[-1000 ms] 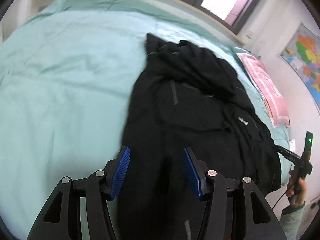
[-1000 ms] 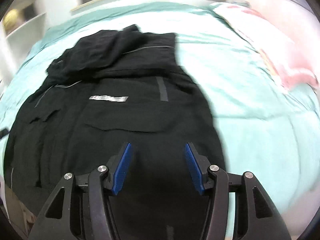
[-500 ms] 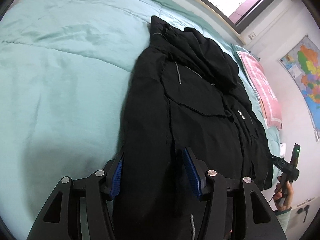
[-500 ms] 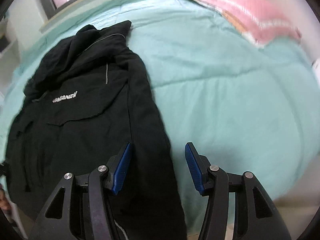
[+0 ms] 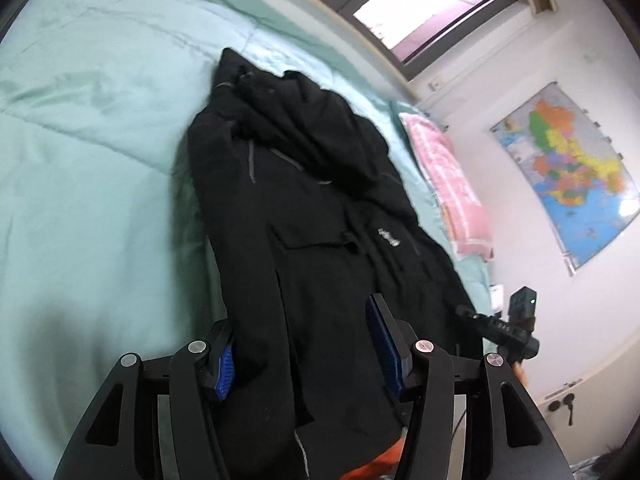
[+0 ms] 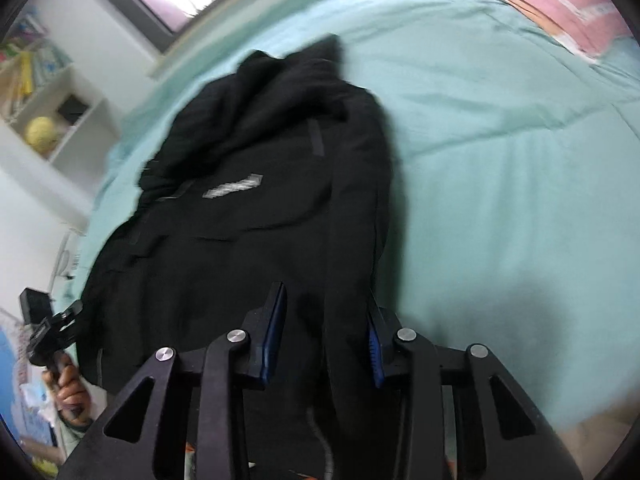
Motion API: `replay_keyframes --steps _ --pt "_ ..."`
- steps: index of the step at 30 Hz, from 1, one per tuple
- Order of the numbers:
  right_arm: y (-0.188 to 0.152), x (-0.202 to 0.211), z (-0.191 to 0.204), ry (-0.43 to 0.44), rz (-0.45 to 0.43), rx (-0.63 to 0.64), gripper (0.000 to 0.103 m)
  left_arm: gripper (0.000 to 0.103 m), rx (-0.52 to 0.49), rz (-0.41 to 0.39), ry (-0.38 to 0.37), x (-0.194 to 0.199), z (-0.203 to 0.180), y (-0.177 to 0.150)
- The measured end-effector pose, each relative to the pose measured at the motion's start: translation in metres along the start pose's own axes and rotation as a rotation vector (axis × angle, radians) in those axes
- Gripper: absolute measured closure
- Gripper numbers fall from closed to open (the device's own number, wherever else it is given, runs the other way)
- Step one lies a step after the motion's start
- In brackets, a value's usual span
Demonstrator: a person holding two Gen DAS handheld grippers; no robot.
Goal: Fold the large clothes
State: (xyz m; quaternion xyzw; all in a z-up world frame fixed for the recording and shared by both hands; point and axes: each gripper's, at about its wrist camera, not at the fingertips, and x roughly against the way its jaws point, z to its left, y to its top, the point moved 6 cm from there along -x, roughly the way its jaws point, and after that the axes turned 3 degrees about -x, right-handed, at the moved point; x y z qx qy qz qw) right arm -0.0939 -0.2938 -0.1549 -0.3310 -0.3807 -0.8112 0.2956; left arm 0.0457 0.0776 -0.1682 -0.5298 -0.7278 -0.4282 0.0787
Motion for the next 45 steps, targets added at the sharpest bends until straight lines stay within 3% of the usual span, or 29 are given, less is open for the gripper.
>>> replay_keyframes --steps 5,10,13,14,16,20,25,29,35,41,45 --pt "-0.014 -0.007 0.004 -0.041 0.021 0.015 0.062 0.046 0.06 0.022 0.022 -0.004 0.013 -0.029" --pt "-0.054 -0.006 0.001 -0.155 0.095 0.104 0.061 0.046 0.056 0.068 0.044 0.006 0.015 -0.076" --pt "-0.073 -0.001 0.005 -0.169 0.106 0.136 0.061 0.048 0.067 0.044 0.05 0.011 0.017 -0.078" --pt "-0.077 0.0 0.007 -0.171 0.098 0.139 0.061 0.065 0.075 0.034 0.046 0.012 0.018 -0.075" --pt "-0.075 0.002 0.01 -0.19 0.072 0.131 0.078 0.09 0.065 0.015 0.057 0.013 0.017 -0.067" --pt "-0.061 0.022 0.021 -0.142 0.007 0.107 0.087 0.092 0.031 -0.041 0.049 0.028 0.006 -0.047" --pt "-0.021 0.052 0.029 0.0 -0.038 0.069 0.089 0.092 0.034 -0.108 -0.035 0.05 -0.008 -0.007" --pt "0.023 0.069 0.04 0.098 -0.088 0.059 0.089 0.091 0.049 -0.164 -0.107 0.058 -0.014 0.047" --pt "0.108 0.069 0.061 0.162 -0.162 0.052 0.089 0.09 0.022 -0.222 -0.119 0.042 -0.022 0.131" --pt "0.2 0.039 0.074 0.158 -0.216 0.016 0.088 0.089 -0.034 -0.262 -0.035 0.001 -0.022 0.213" --pt "0.253 -0.012 0.069 0.107 -0.247 -0.02 0.088 0.086 -0.078 -0.288 0.117 -0.047 -0.006 0.258"
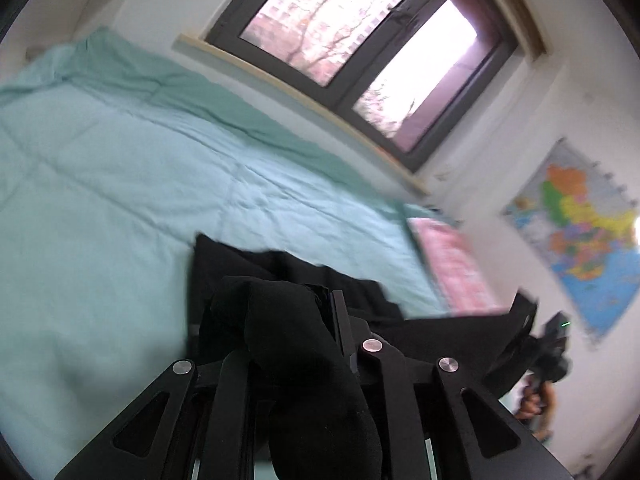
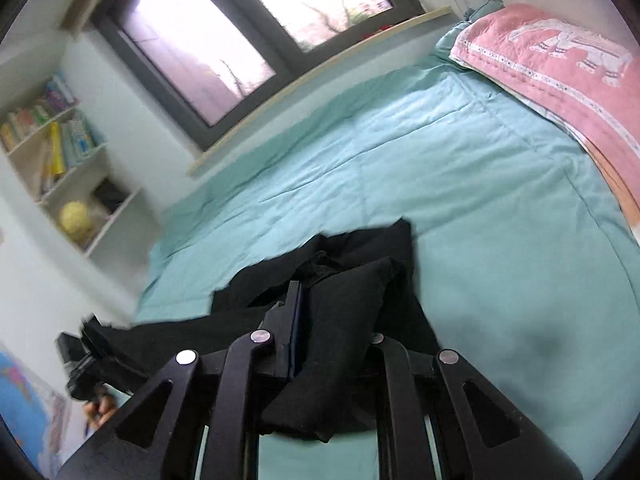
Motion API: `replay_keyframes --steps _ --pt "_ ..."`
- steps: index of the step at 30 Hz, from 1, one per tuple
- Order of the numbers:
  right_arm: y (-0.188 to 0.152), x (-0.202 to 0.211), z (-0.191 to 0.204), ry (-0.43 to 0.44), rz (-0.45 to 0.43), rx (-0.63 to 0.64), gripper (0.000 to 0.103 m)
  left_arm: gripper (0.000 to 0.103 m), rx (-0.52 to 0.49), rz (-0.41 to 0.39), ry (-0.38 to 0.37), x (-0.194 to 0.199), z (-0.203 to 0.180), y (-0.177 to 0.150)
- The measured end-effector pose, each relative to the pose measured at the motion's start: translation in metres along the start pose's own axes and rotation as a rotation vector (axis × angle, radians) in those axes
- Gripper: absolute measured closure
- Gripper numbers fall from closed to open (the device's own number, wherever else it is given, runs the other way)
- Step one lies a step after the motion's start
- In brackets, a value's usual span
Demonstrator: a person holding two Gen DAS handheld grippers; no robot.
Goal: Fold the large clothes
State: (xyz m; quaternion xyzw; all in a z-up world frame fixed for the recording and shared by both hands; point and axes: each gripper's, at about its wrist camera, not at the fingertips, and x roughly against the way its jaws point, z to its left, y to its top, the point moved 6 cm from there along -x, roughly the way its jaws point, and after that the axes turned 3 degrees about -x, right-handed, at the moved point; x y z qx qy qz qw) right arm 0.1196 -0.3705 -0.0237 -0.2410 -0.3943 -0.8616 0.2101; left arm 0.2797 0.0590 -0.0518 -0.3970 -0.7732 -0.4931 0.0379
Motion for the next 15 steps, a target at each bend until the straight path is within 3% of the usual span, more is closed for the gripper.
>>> replay_keyframes --steps 3,6,10,15 --pt "0.017 -0.05 -0.014 -0.092 -0.001 0.013 0.087 0.086 -0.046 0.029 0.166 -0.061 0.021 0.001" --pt "0.015 -0.117 -0.034 -0.228 0.043 0.065 0.087 0.085 -0.051 0.097 0.256 -0.117 0.047 -0.011" --pt "-0.009 -0.191 -0.06 -0.307 0.148 0.098 0.087 0.083 0.008 0.209 0.259 -0.175 0.082 -0.036" --pt "-0.028 -0.228 -0.076 -0.343 0.161 0.104 0.087 0.083 0.022 0.216 0.243 -0.19 0.096 -0.045"
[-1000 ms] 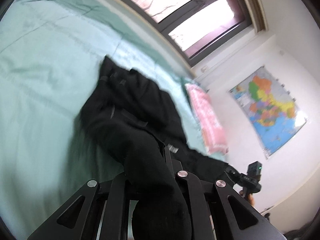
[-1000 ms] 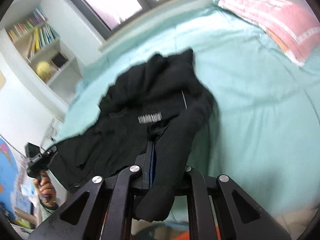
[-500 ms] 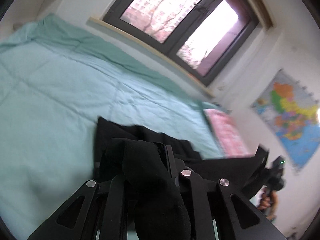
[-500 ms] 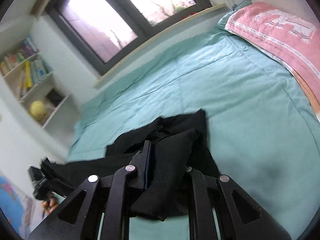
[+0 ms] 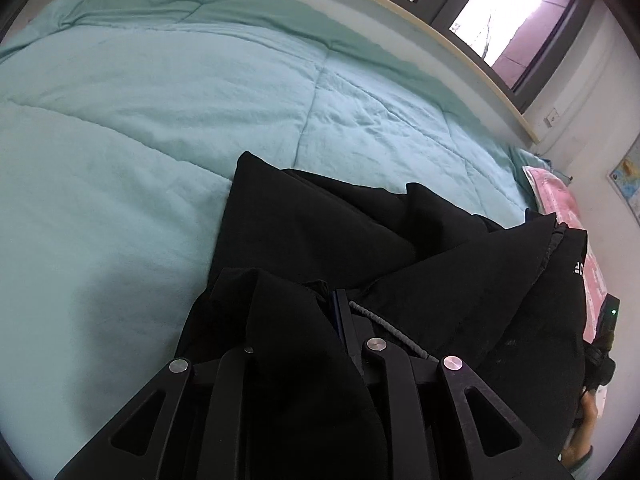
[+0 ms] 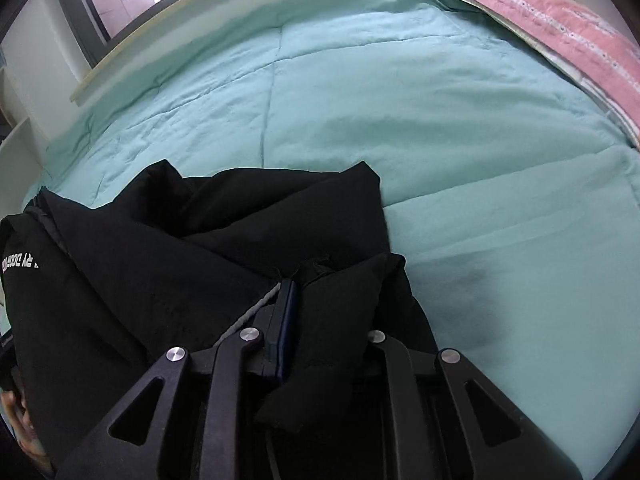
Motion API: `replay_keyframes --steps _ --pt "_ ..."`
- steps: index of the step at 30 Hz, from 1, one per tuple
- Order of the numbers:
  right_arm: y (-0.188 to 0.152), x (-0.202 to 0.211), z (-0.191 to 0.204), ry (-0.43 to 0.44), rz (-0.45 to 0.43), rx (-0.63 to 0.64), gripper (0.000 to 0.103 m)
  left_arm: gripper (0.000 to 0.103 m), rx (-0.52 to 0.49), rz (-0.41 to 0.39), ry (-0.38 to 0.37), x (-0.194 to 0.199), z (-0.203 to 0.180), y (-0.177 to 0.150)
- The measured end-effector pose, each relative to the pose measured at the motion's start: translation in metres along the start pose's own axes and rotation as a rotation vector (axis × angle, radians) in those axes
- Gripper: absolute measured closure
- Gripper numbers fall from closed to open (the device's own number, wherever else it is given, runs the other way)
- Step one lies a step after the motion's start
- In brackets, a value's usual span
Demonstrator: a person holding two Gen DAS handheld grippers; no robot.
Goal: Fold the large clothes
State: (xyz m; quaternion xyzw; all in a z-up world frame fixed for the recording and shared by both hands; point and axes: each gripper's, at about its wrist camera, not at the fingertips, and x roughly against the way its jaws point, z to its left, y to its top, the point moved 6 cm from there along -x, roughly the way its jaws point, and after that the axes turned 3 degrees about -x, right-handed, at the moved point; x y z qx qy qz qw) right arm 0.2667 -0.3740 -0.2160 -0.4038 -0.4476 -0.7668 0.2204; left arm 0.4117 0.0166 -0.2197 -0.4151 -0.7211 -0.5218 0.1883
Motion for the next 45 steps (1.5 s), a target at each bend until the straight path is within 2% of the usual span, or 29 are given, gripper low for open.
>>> replay_keyframes --steps 6,9,11,12,13,16,17,18,19,21,23,25,27,29,32,35,37,39,40,41,42,43,45 --pt "-0.003 0.008 -0.001 0.029 -0.002 -0.006 0.085 0.082 0.038 0.01 -0.077 0.011 0.002 0.001" --pt "0.002 0.035 -0.007 0.084 0.034 -0.012 0.079 0.07 -0.025 0.039 -0.132 0.046 -0.006 0.007" --pt "0.007 0.062 -0.006 0.141 0.047 -0.028 0.074 0.054 -0.069 0.049 -0.198 0.074 -0.011 0.009" --pt "0.009 0.075 -0.008 0.187 0.056 -0.036 0.068 0.048 -0.085 0.063 -0.243 0.089 -0.011 0.009" --pt "0.009 0.091 -0.011 0.244 0.07 -0.05 0.06 0.037 -0.098 0.077 -0.291 0.109 -0.01 0.007" --pt "0.003 0.147 -0.028 0.373 0.065 -0.07 0.047 0.025 -0.131 0.005 -0.333 0.156 0.0 0.005" --pt "0.001 0.164 -0.033 0.39 0.045 -0.064 0.044 0.022 -0.135 -0.019 -0.341 0.167 0.003 0.005" --pt "0.0 0.178 -0.039 0.389 0.01 -0.058 0.037 0.022 -0.142 -0.049 -0.337 0.177 0.006 0.006" --pt "-0.001 0.189 -0.043 0.361 -0.036 -0.045 0.026 0.021 -0.153 -0.068 -0.318 0.179 0.007 0.008" --pt "0.001 0.194 -0.044 0.264 -0.098 0.007 0.015 0.021 -0.168 -0.074 -0.24 0.166 0.007 0.015" --pt "0.005 0.184 -0.034 0.183 -0.119 0.079 0.015 0.021 -0.169 -0.051 -0.189 0.145 0.006 0.021" --pt "0.011 0.169 -0.023 0.145 -0.141 0.136 0.015 0.021 -0.157 -0.017 -0.114 0.112 0.011 0.03" --pt "0.02 0.147 -0.008 0.083 -0.161 0.226 0.015 0.021 -0.12 0.009 -0.09 0.086 0.021 0.038" --pt "0.028 0.127 0.0 0.071 -0.156 0.283 0.015 0.021 -0.05 0.04 -0.169 0.065 0.03 0.045" --pt "0.042 0.094 0.003 0.104 -0.131 0.318 0.015 0.021 0.005 0.091 -0.295 0.042 0.033 0.052" --pt "0.058 0.06 0.003 0.137 -0.094 0.316 0.015 0.021 0.019 0.15 -0.365 0.023 0.03 0.052" --pt "0.067 0.038 -0.003 0.156 -0.053 0.29 0.015 0.021 0.02 0.175 -0.384 0.013 0.027 0.052" --pt "0.072 0.011 -0.011 0.237 0.038 0.209 0.016 0.023 0.006 0.163 -0.362 0.011 0.023 0.053" --pt "0.07 0.002 -0.013 0.282 0.083 0.173 0.031 0.045 -0.006 0.147 -0.347 0.013 0.02 0.056" --pt "0.067 -0.004 -0.012 0.311 0.109 0.162 0.05 0.089 -0.026 0.136 -0.325 0.017 0.017 0.056" --pt "0.065 -0.004 -0.011 0.302 0.11 0.177 0.079 0.095 -0.045 0.136 -0.308 0.021 0.015 0.056" --pt "0.062 0.005 -0.009 0.259 0.064 0.23 0.082 0.095 -0.086 0.105 -0.258 0.032 0.011 0.057" --pt "0.059 0.03 -0.004 0.179 -0.032 0.317 0.087 0.095 -0.149 0.041 -0.216 0.056 0.001 0.061"
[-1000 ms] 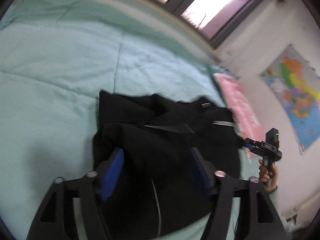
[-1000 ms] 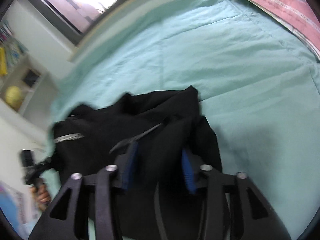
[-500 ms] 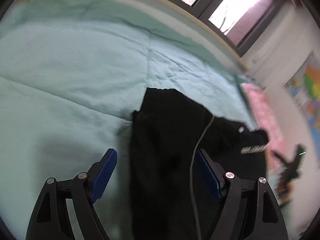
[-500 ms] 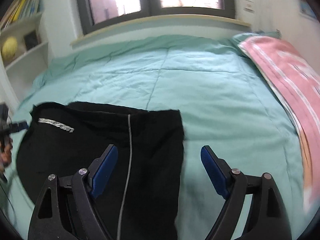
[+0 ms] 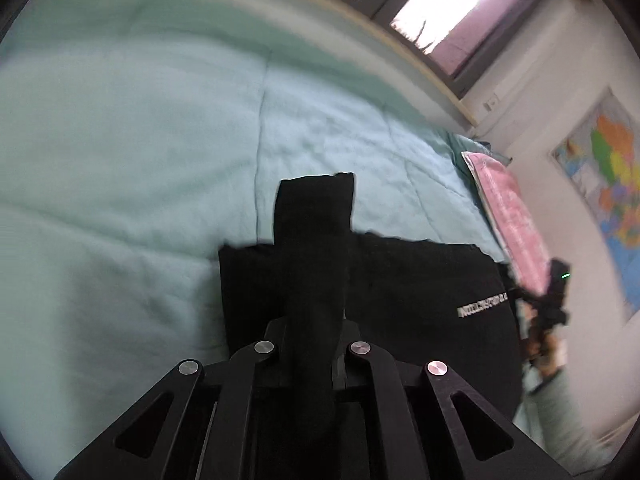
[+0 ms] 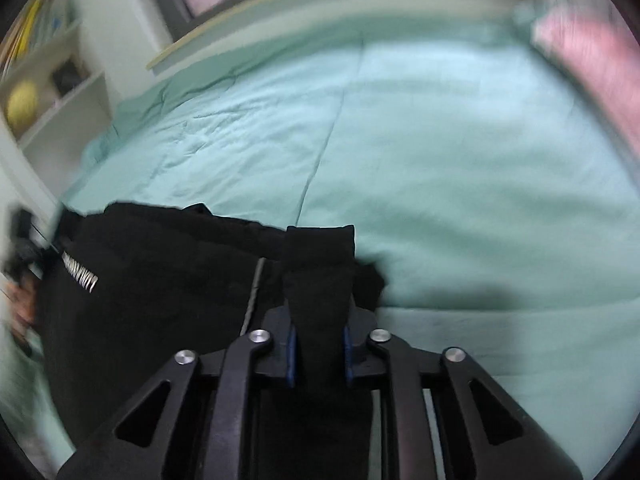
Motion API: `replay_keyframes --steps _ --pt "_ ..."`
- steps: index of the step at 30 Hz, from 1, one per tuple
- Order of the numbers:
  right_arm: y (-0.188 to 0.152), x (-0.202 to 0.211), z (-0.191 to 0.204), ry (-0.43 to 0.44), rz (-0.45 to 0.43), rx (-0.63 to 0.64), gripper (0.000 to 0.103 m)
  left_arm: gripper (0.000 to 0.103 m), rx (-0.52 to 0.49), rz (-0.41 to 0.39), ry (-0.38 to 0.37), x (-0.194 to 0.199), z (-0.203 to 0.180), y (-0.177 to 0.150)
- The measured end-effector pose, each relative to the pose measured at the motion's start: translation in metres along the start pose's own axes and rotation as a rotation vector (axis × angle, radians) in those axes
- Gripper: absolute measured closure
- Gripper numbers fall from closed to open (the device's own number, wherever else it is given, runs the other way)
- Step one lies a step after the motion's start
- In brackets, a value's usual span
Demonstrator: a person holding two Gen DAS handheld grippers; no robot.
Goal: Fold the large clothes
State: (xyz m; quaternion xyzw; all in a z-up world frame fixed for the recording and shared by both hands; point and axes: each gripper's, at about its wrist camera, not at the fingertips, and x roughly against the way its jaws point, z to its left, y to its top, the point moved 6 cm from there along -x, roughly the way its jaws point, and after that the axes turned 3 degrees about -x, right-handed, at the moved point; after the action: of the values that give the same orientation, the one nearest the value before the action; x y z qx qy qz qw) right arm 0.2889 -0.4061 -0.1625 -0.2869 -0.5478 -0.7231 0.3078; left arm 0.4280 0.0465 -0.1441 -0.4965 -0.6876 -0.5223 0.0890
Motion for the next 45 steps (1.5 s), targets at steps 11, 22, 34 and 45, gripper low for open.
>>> replay_keyframes --steps 11,22,34,45 --pt "0.074 0.03 0.021 -0.371 -0.14 0.027 0.089 0.095 0.073 -0.107 0.169 -0.005 -0.008 0.066" --pt "0.016 -0.1 -0.024 -0.349 0.162 -0.141 0.053 0.087 0.305 0.107 0.102 -0.095 0.069 0.016" --pt "0.004 0.109 0.046 0.037 -0.136 -0.213 0.043 0.071 0.078 -0.164 0.146 0.074 -0.017 0.003" --pt "-0.06 0.033 0.2 -0.039 0.072 0.016 0.043 0.064 0.062 0.09 0.07 -0.04 -0.161 -0.087"
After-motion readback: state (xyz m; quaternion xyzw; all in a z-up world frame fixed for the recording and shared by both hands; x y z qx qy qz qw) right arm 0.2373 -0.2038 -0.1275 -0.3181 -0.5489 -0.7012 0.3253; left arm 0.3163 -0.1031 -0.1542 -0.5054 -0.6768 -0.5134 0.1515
